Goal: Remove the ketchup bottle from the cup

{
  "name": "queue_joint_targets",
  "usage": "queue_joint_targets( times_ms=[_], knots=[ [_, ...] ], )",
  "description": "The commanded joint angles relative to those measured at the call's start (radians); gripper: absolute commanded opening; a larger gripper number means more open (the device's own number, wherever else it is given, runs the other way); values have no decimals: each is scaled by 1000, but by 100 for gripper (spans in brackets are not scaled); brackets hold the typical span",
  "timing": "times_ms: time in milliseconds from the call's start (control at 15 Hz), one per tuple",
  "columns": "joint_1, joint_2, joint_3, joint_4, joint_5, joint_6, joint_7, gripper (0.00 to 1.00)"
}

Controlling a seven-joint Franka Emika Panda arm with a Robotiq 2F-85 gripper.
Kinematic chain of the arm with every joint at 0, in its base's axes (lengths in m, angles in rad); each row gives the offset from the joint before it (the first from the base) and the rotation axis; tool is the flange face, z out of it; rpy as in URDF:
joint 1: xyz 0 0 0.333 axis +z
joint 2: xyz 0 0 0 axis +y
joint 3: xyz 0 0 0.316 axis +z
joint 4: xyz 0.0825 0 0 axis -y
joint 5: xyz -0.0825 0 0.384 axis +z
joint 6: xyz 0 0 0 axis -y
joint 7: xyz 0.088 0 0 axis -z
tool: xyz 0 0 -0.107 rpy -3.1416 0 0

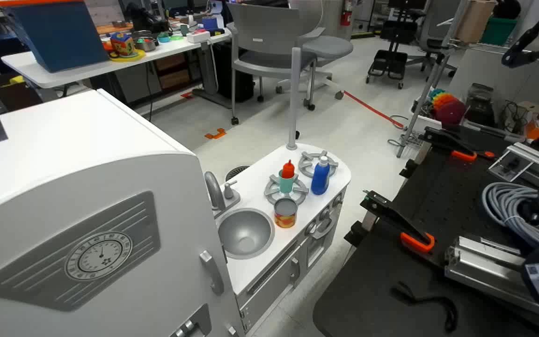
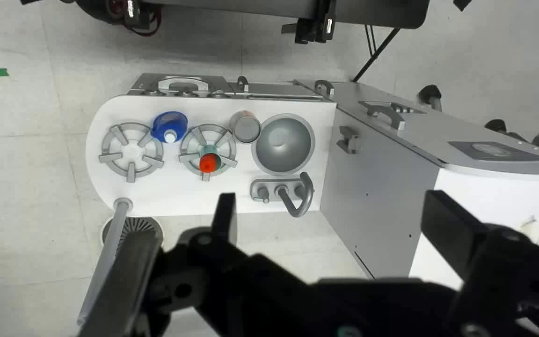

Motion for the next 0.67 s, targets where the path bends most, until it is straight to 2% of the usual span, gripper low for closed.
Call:
queue_joint_targets(
  times_ms=[0, 333, 600],
  knots=[
    [-17, 1, 14, 4, 6, -4, -5, 100],
    [-17, 1, 14, 6, 6, -4, -5, 100],
    [-21, 209, 26, 104, 4, 79, 44, 100]
  ],
)
